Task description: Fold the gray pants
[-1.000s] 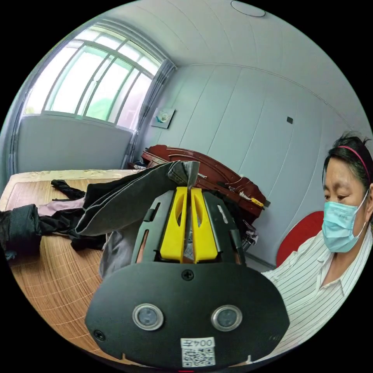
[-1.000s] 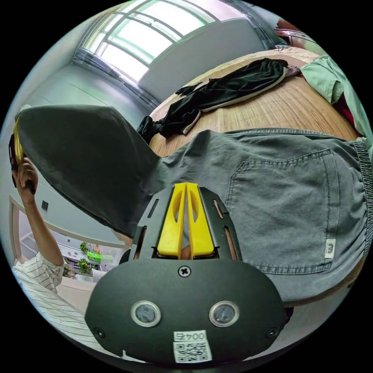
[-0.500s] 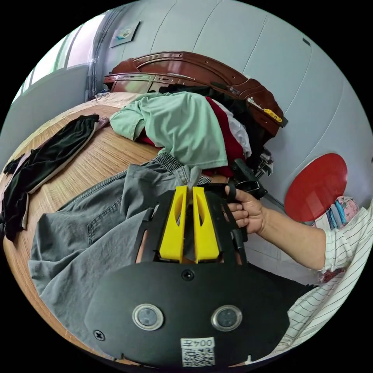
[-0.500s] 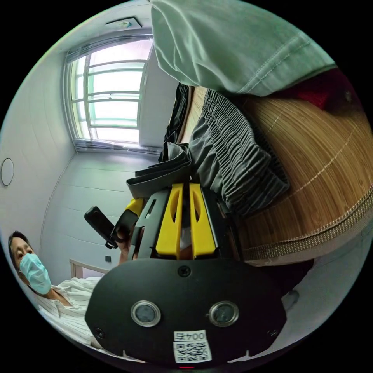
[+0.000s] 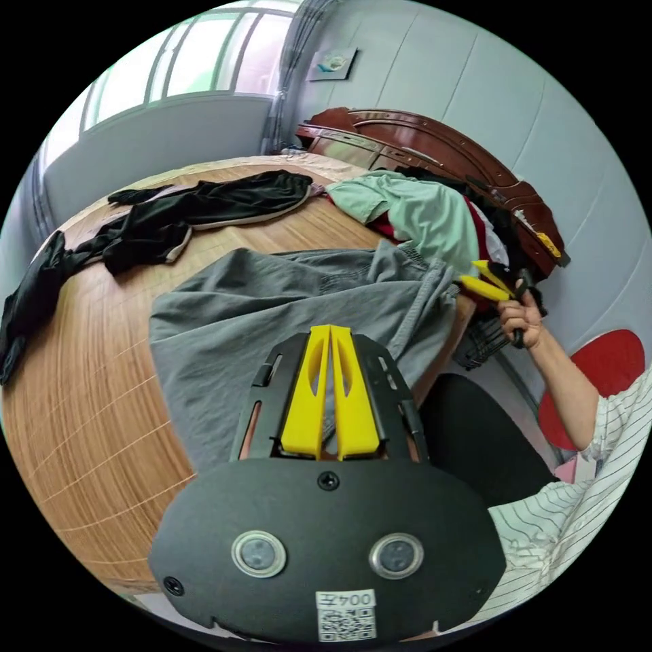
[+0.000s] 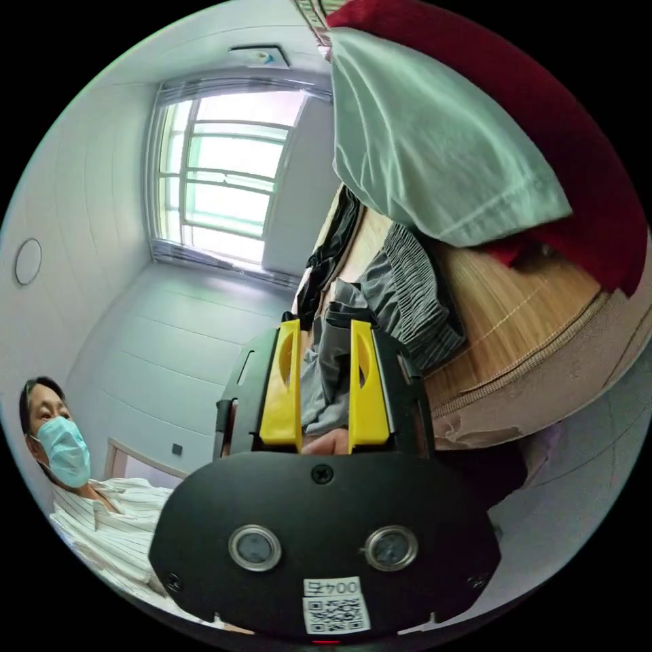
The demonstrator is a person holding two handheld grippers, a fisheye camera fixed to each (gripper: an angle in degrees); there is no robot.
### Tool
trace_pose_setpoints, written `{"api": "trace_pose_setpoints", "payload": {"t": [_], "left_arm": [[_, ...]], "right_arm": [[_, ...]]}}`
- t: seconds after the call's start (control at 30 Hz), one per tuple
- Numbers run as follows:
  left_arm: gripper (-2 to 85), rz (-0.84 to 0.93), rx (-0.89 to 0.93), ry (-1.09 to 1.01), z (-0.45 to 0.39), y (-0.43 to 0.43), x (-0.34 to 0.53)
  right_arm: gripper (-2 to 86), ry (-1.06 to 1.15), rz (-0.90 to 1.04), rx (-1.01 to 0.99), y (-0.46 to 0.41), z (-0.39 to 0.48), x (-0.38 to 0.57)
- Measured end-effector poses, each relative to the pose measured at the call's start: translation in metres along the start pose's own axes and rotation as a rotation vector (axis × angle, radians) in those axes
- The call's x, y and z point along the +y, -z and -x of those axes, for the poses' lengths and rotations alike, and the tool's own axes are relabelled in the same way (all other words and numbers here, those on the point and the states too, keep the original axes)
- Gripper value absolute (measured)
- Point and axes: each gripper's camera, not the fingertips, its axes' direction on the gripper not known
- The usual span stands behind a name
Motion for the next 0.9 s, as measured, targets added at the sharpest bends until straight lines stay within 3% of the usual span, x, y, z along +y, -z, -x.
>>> {"api": "trace_pose_setpoints", "payload": {"t": [0.13,0.23,0.37,0.47,0.77,0.9], "left_arm": [[0.1,0.088,-0.049,0.028,0.015,-0.022,0.007],[0.1,0.082,-0.105,-0.019,-0.003,-0.028,0.01],[0.1,0.085,-0.083,-0.008,-0.008,-0.025,0.0],[0.1,0.084,-0.064,0.001,-0.011,-0.022,-0.006],[0.1,0.08,-0.098,-0.016,-0.03,-0.018,-0.02],[0.1,0.08,-0.078,-0.005,-0.031,-0.016,-0.026]], "right_arm": [[11.0,0.181,0.103,0.337,-0.027,0.057,-0.045],[12.3,0.109,0.216,0.492,-0.06,0.067,-0.067],[13.5,-0.168,0.184,0.294,-0.065,0.053,-0.059],[13.8,-0.279,0.168,0.318,-0.071,0.045,-0.046],[14.1,-0.326,0.202,0.319,-0.113,0.076,-0.061],[9.4,-0.32,0.285,0.474,-0.147,0.079,-0.075]]}}
